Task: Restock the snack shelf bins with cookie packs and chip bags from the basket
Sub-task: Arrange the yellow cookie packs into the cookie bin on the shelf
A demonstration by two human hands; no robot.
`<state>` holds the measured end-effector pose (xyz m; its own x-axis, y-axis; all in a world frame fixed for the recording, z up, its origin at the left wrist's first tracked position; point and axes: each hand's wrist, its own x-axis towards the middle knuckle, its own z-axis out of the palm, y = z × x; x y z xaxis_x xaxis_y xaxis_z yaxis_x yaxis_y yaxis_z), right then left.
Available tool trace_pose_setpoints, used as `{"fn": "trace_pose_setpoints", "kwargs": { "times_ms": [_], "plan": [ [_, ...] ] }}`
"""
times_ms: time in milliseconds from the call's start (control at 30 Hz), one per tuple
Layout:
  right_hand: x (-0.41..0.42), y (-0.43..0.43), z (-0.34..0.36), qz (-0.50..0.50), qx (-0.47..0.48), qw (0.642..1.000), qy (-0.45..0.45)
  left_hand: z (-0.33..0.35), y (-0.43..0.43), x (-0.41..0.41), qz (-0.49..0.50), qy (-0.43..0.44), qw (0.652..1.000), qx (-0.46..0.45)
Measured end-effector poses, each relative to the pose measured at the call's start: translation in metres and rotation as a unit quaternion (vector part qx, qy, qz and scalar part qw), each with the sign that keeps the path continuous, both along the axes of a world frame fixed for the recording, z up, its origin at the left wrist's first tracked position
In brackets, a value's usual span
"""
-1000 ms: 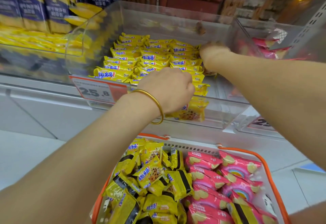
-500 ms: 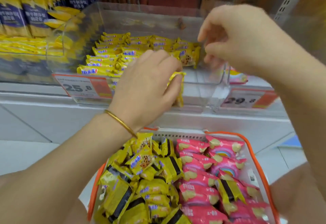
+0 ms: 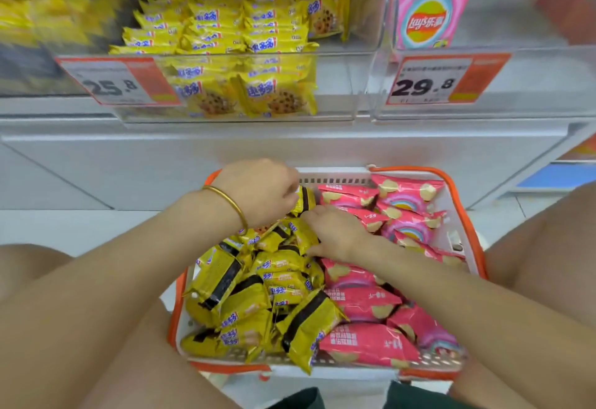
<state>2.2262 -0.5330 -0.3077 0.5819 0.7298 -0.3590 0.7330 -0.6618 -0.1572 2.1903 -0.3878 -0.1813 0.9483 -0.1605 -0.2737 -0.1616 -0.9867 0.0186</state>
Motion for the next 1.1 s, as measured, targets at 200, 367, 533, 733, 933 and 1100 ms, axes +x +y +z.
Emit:
{"fn": "trace_pose_setpoints", "kwargs": {
  "times_ms": [200,367,533,733,933,1100],
  "plan": [
    [0.001,0.015,-0.012,0.031,-0.030,0.994,-0.098,0.000,0.000,0.010,0.007,0.003,1.000,-0.006],
    [0.034,-0.009,0.041,-0.204,0.171,0.940,0.212,-0.001,0.004,0.016,0.027,0.034,0.999,-0.017],
    [0.039,-0.038,0.094,-0.302,0.313,0.774,0.460,0.007,-0.003,0.018,0.070,0.083,0.986,-0.130],
    [0.031,-0.044,0.146,-0.236,0.312,0.800,0.456,0.042,-0.004,0.013,0.087,0.094,0.942,-0.312],
    [0.044,-0.022,0.246,-0.192,0.341,0.910,0.140,0.105,0.016,0.031,0.102,-0.131,0.848,-0.504],
    [0.098,0.026,0.294,-0.250,0.286,0.907,-0.182,0.111,0.042,0.065,0.107,-0.332,0.896,-0.275]
  ]
}}
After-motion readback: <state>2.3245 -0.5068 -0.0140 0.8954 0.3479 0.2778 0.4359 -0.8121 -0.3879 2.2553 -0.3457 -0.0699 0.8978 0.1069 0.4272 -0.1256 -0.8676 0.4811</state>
